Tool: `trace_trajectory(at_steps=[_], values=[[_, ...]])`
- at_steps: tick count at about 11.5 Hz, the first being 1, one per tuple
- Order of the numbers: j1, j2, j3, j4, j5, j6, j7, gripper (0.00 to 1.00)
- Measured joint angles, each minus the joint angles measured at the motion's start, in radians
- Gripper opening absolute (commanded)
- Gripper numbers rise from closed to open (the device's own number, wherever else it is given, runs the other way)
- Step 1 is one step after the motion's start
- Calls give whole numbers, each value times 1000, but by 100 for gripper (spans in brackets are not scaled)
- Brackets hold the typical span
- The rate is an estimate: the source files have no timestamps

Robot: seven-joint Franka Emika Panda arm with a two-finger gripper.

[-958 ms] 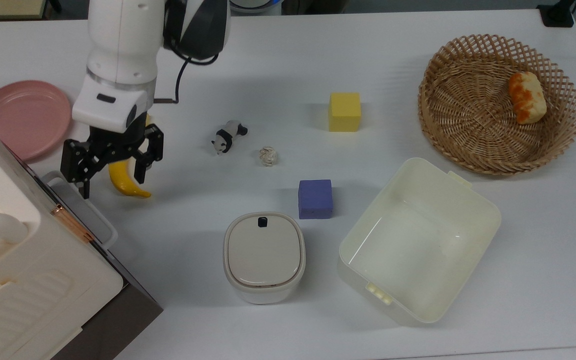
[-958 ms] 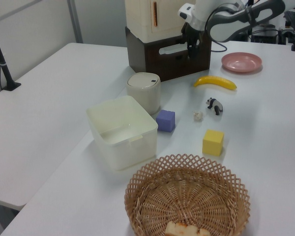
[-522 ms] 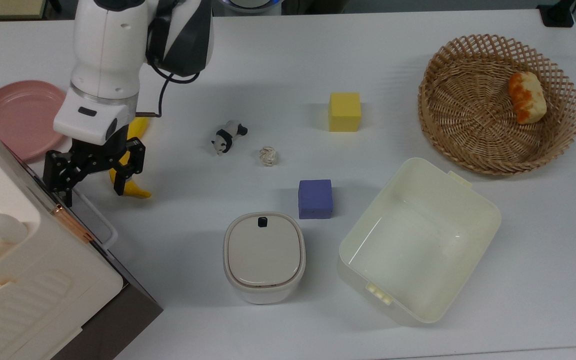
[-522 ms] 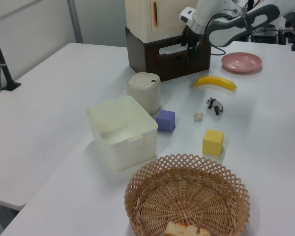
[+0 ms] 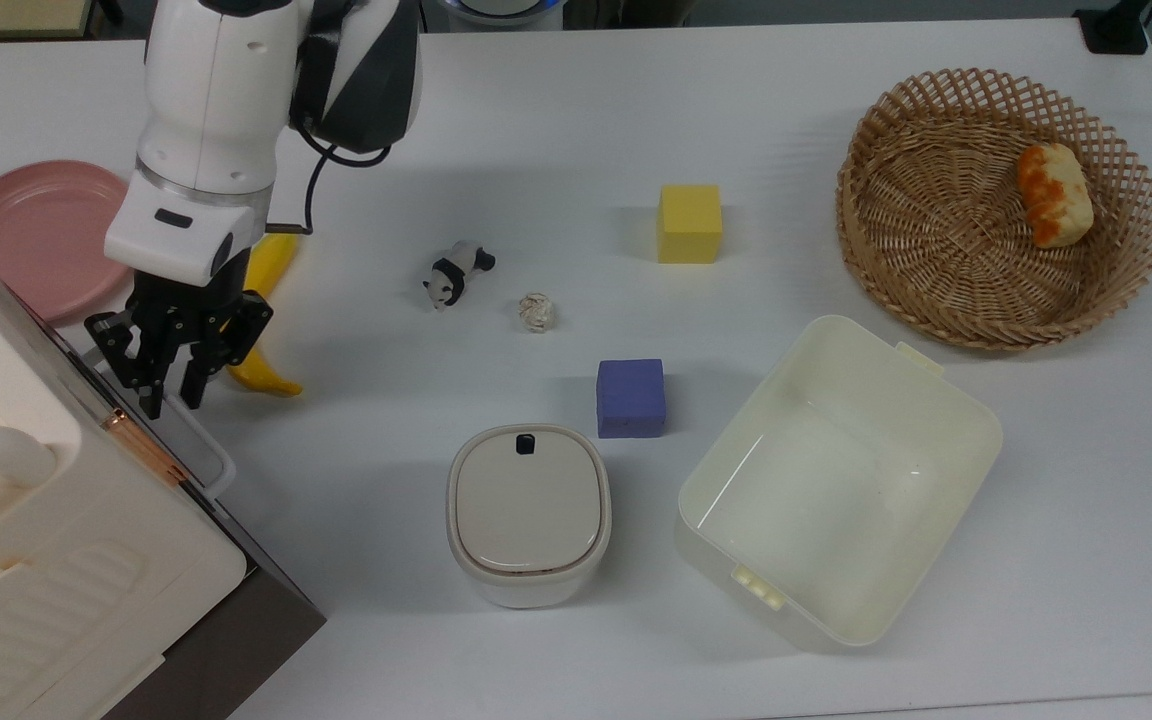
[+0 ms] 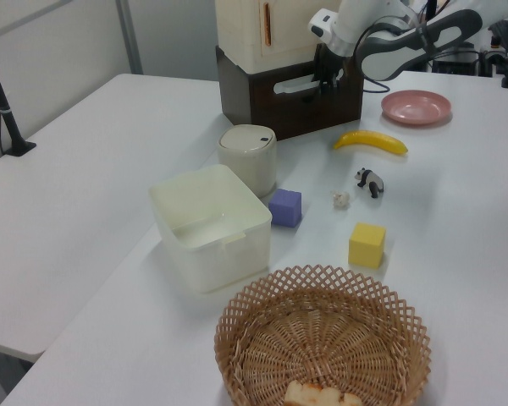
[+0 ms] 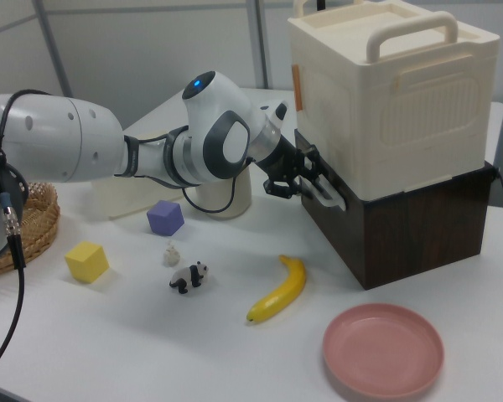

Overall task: Open the drawer
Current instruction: 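Lower the gripper and close it on the drawer handle, then pull the drawer handle outward to slide the drawer open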

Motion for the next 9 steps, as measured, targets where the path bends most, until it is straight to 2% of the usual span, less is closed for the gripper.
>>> trace_trajectory(at_steps=[9], values=[[-1, -7, -1, -10, -9, 4, 0, 19]])
